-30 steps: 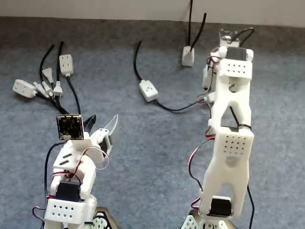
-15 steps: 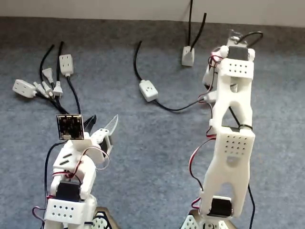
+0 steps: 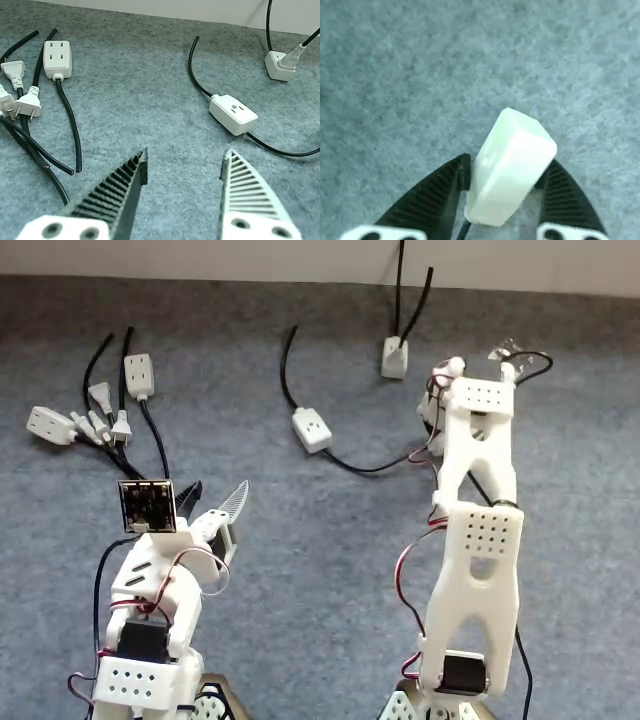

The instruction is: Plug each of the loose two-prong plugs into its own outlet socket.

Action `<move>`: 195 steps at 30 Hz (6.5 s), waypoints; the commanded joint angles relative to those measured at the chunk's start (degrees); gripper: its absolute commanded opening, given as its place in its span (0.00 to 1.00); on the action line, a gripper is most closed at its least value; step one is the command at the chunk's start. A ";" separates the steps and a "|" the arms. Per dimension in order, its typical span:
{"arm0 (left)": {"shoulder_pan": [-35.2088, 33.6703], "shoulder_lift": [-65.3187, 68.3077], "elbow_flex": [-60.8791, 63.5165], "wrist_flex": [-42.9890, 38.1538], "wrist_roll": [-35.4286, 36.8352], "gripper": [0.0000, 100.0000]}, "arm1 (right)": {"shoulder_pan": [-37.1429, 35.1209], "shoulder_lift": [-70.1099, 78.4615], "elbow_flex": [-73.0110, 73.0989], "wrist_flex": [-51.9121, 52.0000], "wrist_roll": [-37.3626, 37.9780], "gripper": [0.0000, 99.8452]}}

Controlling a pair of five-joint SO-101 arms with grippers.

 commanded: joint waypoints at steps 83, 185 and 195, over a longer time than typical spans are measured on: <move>0.84 -0.40 -0.40 -1.67 -0.18 0.25 | -32.04 -27.65 41.10 2.42 21.36 0.28; -27.82 150.46 -171.47 48.18 -19.69 0.20 | -7.08 -92.79 131.91 -49.98 31.91 0.28; -28.26 168.84 -184.57 47.82 -15.38 0.20 | -7.08 -92.79 132.00 -50.42 31.91 0.28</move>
